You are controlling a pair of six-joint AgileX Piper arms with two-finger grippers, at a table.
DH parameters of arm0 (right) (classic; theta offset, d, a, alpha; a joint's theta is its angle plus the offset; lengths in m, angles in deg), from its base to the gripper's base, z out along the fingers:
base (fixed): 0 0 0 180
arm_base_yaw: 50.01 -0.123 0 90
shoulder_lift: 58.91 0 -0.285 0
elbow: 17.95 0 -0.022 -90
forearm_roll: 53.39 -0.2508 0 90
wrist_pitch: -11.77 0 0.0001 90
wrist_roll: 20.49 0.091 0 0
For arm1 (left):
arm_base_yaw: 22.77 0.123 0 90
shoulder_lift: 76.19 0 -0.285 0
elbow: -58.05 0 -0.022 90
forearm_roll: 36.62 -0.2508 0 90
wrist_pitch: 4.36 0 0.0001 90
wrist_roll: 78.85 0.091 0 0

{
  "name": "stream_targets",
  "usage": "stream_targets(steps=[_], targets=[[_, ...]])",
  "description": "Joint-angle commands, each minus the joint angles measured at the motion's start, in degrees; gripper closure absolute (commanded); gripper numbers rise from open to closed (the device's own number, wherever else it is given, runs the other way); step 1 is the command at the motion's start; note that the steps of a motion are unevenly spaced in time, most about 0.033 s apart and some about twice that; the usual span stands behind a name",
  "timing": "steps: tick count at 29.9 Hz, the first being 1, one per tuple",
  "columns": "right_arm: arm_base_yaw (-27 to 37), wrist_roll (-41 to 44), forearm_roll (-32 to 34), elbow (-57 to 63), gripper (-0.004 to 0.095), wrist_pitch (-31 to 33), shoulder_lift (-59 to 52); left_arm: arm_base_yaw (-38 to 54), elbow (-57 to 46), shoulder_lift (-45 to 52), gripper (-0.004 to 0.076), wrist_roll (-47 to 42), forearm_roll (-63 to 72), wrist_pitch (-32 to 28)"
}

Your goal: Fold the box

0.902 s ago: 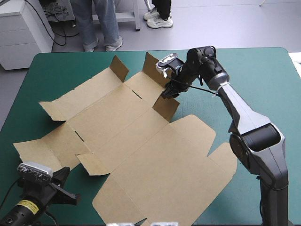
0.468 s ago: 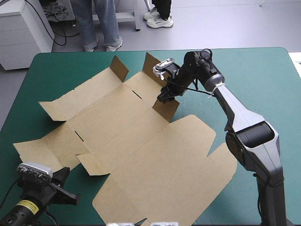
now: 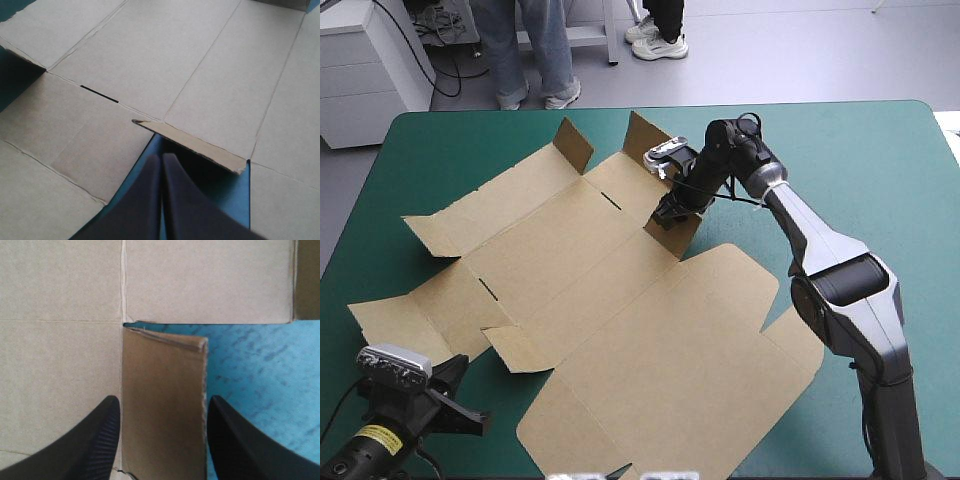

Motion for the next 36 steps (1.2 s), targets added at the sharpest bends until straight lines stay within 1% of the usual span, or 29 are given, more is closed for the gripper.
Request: stream_targets(steps=[1, 9, 14, 17, 25, 27, 29, 30, 31, 32, 36], targets=[[0.38, -0.04, -3.86, -1.63, 0.0411, 0.64, -3.22, -0.19, 1.39, -0.61, 0.0732, 0.0, 0.11, -3.9], [0.38, 0.66, -4.6, -1.63, 0.0414, 0.64, -3.09, -0.19, 1.39, -0.61, 0.0732, 0.0, 0.11, -3.9], [0.38, 1.51, -4.0, -1.63, 0.0486, 0.64, -2.84, -0.19, 1.39, -0.61, 0.0732, 0.0, -0.03, -3.9], [0.14, 3.51, -2.35, -1.63, 0.0529, 0.64, -2.55, -0.19, 1.39, -0.61, 0.0732, 0.0, -0.03, -3.9], [-2.08, 3.85, 0.31, -1.6, 0.055, 0.69, -2.52, -0.19, 1.39, -0.61, 0.0732, 0.0, -0.03, -3.9], [-2.47, 3.85, 1.7, -1.6, 0.0616, 0.69, -2.52, -0.19, 1.39, -0.61, 0.0732, 0.0, -0.03, -3.9], [-2.47, 3.85, 2.34, -1.6, 0.0716, 0.69, -2.52, -0.19, 1.39, -0.61, 0.0732, 0.0, -0.03, -3.9], [-2.47, 3.85, 2.49, -1.6, 0.0772, 0.69, -2.52, -0.19, 1.39, -0.61, 0.0732, 0.0, -0.03, -3.9], [-2.47, 3.85, 2.93, -1.6, 0.0859, 0.69, -2.52, -0.19, 1.39, -0.61, 0.0732, 0.0, -0.03, -3.9], [-2.47, 3.85, 3.05, -1.6, 0.0916, 0.69, -2.52, -0.19, 1.39, -0.61, 0.0732, 0.0, -0.03, -3.9], [-2.47, 3.85, 3.27, -1.6, 0.0924, 0.69, -2.52, -0.19, 1.39, -0.61, 0.0732, 0.0, -0.03, -3.9]])
